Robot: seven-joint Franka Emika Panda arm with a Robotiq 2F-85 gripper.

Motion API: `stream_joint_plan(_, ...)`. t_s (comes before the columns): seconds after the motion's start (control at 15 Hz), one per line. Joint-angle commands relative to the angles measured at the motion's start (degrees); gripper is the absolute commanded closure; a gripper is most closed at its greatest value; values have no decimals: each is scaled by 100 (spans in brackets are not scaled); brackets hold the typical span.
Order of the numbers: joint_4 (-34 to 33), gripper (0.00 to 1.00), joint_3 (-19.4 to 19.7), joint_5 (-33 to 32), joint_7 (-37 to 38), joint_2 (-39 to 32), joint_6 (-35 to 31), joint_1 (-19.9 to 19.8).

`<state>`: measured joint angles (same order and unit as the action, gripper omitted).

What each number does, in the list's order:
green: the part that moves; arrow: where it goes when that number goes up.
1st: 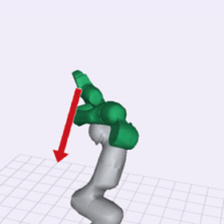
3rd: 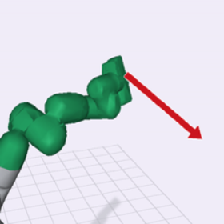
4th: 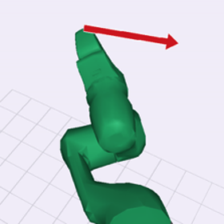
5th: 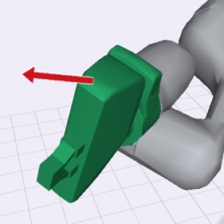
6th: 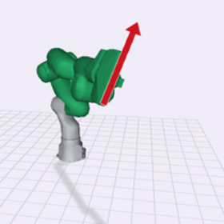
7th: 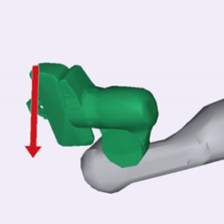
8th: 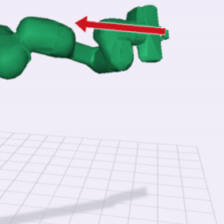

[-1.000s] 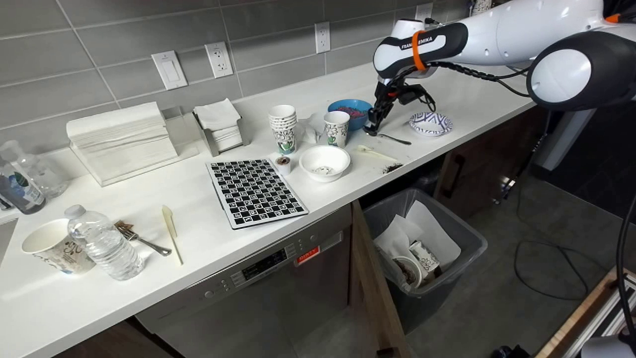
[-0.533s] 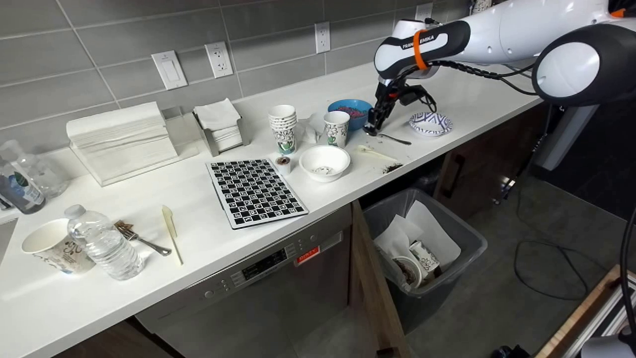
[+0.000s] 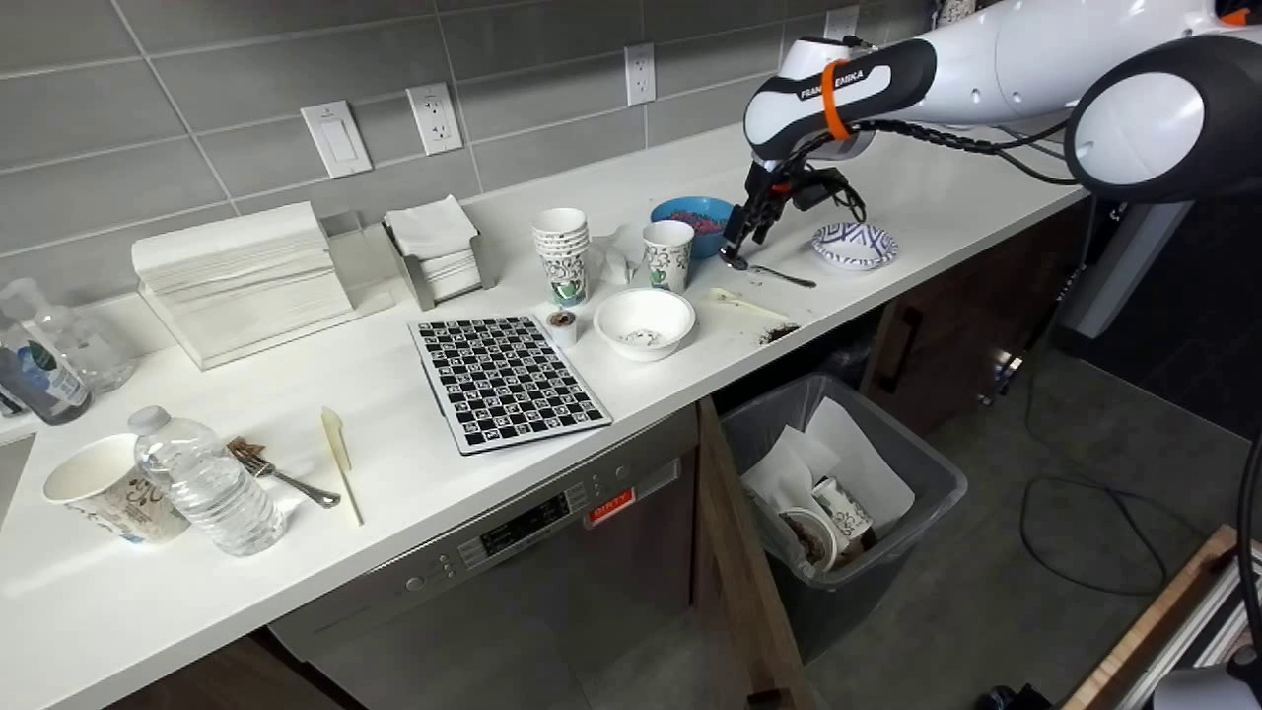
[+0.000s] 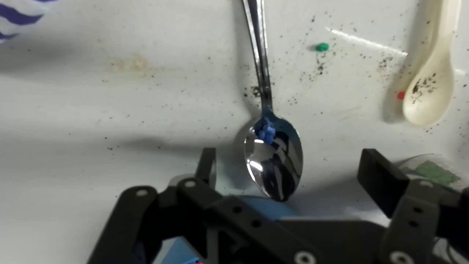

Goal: Pick up some cereal from the blue bowl and place it on the silver spoon then pour the cereal from the spoon into the bin.

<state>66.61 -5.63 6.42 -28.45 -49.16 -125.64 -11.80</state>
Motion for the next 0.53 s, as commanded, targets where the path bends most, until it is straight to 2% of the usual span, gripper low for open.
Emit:
stream_joint_plan(0.0, 451, 0, -49, 49, -50, 340, -306, -65)
stream_joint_plan(0.2, 433, 0, -35, -12, -65, 464, -461, -15)
stream_joint_plan(0.47, -129, 0, -24, -157, -209, 321, -394, 83)
